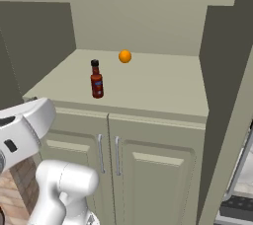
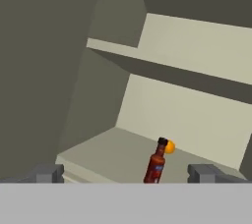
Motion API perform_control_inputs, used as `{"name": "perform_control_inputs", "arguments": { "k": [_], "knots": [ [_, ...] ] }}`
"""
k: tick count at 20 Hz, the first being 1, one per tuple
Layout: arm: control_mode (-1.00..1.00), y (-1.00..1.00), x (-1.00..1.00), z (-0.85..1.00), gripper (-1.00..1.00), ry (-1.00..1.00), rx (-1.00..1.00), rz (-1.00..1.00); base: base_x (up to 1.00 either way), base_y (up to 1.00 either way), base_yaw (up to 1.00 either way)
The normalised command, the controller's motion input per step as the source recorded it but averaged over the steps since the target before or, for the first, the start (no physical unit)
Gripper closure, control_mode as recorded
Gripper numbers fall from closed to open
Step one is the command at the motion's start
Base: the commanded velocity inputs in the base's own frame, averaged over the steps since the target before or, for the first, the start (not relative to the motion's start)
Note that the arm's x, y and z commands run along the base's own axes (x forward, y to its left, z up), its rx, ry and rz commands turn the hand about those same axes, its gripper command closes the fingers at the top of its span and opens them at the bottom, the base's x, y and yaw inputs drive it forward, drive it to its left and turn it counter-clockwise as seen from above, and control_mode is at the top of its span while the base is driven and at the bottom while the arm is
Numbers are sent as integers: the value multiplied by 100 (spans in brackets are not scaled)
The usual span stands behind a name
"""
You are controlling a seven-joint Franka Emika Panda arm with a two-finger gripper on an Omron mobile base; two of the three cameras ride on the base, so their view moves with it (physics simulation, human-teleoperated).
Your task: Pick the fish from the plate and place it on the cutting board. Then pick the condiment bottle from the cabinet and place it next to the cutting board.
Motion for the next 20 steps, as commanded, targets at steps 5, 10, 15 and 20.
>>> {"name": "perform_control_inputs", "arguments": {
  "k": [5,10,15,20],
  "knots": [
    [-100,19,20,-40,-100,-18,0,0,0,0,0],
    [-100,11,23,-39,-100,-17,0,0,0,0,0],
    [-100,10,29,-41,-100,-17,0,0,0,0,0],
    [-100,13,29,-42,-100,-15,0,-1,0,0,0]
  ]
}}
